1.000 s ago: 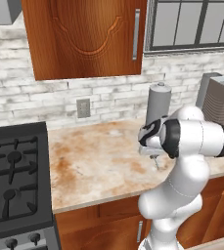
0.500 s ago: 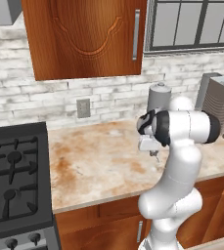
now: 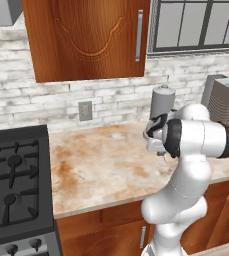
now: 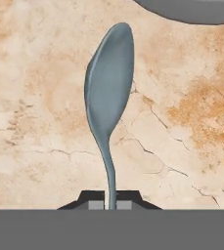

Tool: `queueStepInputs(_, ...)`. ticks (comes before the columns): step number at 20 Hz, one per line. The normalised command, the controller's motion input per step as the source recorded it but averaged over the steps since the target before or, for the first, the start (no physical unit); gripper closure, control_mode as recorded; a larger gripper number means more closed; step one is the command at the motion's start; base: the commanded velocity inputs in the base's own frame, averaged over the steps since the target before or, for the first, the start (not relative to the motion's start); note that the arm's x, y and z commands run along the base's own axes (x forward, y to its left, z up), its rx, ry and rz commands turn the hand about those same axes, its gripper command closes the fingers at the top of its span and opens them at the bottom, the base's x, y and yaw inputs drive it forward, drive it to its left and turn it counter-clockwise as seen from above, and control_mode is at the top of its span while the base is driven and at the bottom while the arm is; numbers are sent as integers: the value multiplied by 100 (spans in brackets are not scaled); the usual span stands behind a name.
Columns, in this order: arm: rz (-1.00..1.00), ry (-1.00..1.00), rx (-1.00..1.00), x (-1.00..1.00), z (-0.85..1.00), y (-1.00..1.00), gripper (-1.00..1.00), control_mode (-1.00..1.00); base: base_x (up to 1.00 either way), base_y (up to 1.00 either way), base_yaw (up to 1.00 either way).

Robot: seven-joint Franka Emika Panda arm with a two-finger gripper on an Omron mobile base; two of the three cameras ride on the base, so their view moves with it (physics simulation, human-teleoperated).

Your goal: Organize the utensils by type. Pick up the wooden spoons from the counter and place them in the open cabinet. Then pick up the metallic utensils from the counter and place them in the open drawer.

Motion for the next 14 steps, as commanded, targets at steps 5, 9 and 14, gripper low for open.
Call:
queueStepInputs(5,0,-35,0,-61,61,18,100,-100,0,0,0)
queueStepInputs(9,0,-11,0,-48,97,25,100,-100,0,0,0)
queueStepInputs(14,0,0,-2,-25,100,32,100,-100,0,0,0)
